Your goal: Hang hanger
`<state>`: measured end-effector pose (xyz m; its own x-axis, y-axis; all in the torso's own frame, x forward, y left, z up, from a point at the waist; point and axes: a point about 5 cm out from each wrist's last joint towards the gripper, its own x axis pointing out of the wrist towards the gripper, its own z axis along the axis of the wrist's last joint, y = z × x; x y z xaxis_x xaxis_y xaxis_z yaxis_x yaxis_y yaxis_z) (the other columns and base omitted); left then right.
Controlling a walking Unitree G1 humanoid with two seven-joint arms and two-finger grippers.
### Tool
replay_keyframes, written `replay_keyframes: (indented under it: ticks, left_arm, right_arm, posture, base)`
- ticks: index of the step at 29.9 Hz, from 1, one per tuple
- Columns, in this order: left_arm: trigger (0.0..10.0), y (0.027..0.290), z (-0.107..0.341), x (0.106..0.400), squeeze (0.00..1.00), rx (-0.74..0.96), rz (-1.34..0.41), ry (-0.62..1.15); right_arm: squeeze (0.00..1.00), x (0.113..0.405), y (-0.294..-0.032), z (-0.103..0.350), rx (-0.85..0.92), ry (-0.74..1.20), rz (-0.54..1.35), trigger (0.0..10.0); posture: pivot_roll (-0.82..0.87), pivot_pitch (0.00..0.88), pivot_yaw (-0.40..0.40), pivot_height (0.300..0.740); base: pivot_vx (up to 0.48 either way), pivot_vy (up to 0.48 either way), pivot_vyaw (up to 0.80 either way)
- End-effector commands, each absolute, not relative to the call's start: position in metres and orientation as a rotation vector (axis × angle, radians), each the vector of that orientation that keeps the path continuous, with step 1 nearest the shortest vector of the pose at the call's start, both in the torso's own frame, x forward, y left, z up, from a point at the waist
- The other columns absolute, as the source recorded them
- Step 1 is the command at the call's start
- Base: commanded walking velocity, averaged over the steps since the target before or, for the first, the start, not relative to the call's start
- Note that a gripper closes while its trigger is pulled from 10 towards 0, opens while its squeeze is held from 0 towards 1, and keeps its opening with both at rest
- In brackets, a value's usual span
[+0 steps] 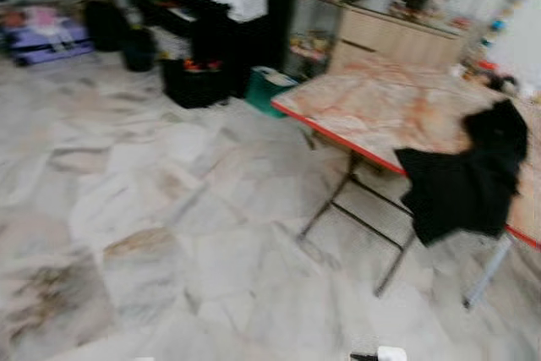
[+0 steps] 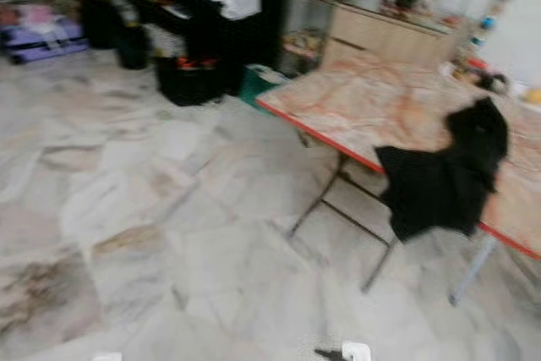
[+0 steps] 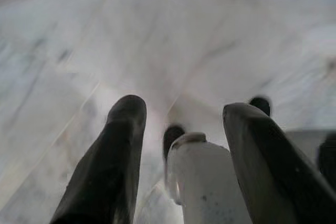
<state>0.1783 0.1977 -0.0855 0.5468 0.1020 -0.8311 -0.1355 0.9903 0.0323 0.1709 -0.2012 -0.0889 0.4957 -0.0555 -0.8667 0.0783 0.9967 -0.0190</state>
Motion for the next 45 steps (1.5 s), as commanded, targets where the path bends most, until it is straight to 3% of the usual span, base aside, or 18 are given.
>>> replay_keyframes:
  ticks: [1, 11, 22, 29, 33, 37, 39, 45]
  left_arm:
    - [10.0, 0.289, -0.075, 0.141, 0.0, 0.116, 0.264, 1.008]
    - [10.0, 0.313, -0.07, 0.124, 0.0, 0.115, 0.297, 1.017]
    - [10.0, 0.279, -0.075, 0.149, 0.0, 0.005, 0.31, 0.961]
    - [10.0, 0.31, -0.069, 0.128, 0.0, -0.053, 0.373, 0.948]
    - [10.0, 0.314, -0.068, 0.126, 0.0, -0.066, 0.385, 0.945]
    - [10.0, 0.303, -0.068, 0.14, 0.0, -0.09, 0.377, 0.917]
    - [10.0, 0.283, -0.072, 0.152, 0.0, -0.102, 0.351, 0.906]
    - [10.0, 0.278, -0.073, 0.154, 0.0, -0.105, 0.345, 0.905]
  right_arm:
    - [0.0, 0.19, -0.178, -0.082, 0.253, 0.933, -0.128, 10.0]
    - [0.0, 0.192, -0.18, -0.081, 0.251, 0.925, -0.12, 10.0]
    - [0.0, 0.192, -0.18, -0.081, 0.23, 0.931, -0.105, 10.0]
    - [0.0, 0.194, -0.184, -0.079, 0.239, 0.9, -0.115, 10.0]
    - [0.0, 0.194, -0.188, -0.079, 0.227, 0.906, -0.121, 10.0]
    - [0.0, 0.195, -0.192, -0.078, 0.222, 0.906, -0.122, 10.0]
    - [0.0, 0.195, -0.196, -0.077, 0.215, 0.906, -0.126, 10.0]
    - [0.0, 0.196, -0.197, -0.076, 0.201, 0.907, -0.121, 10.0]
  posture:
    - [0.26, 0.0, 0.041, 0.74]
    - [0.27, 0.0, 0.031, 0.74]
    - [0.27, 0.0, 0.041, 0.74]
    - [0.26, 0.0, 0.034, 0.74]
    - [0.25, 0.0, 0.025, 0.74]
    - [0.24, 0.0, 0.017, 0.74]
    - [0.24, 0.0, 0.01, 0.74]
    - [0.25, 0.0, 0.009, 0.74]
  base:
    - [0.0, 0.0, -0.77]
    - [0.0, 0.0, -0.77]
    - [0.0, 0.0, -0.77]
    - [0.0, 0.0, -0.08]
    - [0.0, 0.0, 0.0]
    - [0.0, 0.0, 0.0]
    - [0.0, 0.0, 0.0]
    - [0.0, 0.0, 0.0]
